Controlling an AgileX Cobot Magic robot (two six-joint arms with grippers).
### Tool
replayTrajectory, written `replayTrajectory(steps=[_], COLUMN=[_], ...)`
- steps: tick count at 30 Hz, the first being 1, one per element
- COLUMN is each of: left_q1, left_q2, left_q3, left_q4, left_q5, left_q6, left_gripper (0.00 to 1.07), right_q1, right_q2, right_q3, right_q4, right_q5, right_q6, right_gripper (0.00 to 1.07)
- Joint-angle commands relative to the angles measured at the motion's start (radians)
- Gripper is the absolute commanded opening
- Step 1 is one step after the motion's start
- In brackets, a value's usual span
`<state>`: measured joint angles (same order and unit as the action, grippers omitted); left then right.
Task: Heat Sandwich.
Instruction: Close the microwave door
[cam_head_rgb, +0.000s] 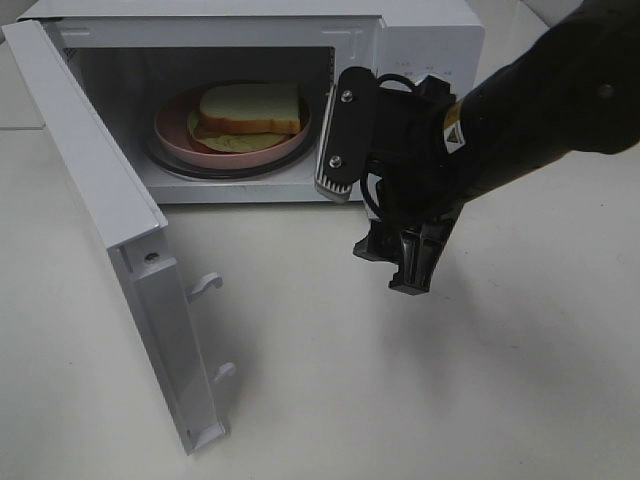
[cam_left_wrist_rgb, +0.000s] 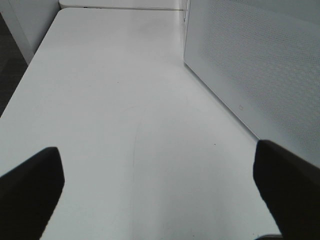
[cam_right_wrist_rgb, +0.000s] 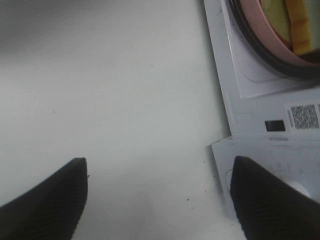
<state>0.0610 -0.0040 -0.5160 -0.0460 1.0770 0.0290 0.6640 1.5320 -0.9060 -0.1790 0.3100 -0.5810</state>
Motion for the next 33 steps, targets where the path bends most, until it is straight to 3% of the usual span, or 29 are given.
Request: replayTrajectory(steps=[1, 9, 17, 33], left_q1=[0.006, 0.006, 0.006, 0.006], left_q2=[-0.019, -0.019, -0.019, -0.019], left_q3=[0.000, 0.000, 0.000, 0.000], left_q4=[-0.005, -0.005, -0.005, -0.005], left_q5=[-0.010, -0.010, -0.010, -0.010], left_q6=[-0.001, -0.001, -0.001, -0.001], left_gripper=[0.98, 0.98, 0.98, 0.98], right_q1=[0.004, 0.004, 0.004, 0.004], right_q2=[-0.057, -0.167, -0.313, -0.701], right_q3=[0.037, 0.075, 0.075, 0.075], right_q4=[0.007, 0.007, 0.005, 0.006], right_q5=[0.010, 0.129, 0.423, 0.831], right_q6=[0.151, 0.383, 0.609, 0.686], right_gripper=[0.76, 0.76, 0.76, 0.75])
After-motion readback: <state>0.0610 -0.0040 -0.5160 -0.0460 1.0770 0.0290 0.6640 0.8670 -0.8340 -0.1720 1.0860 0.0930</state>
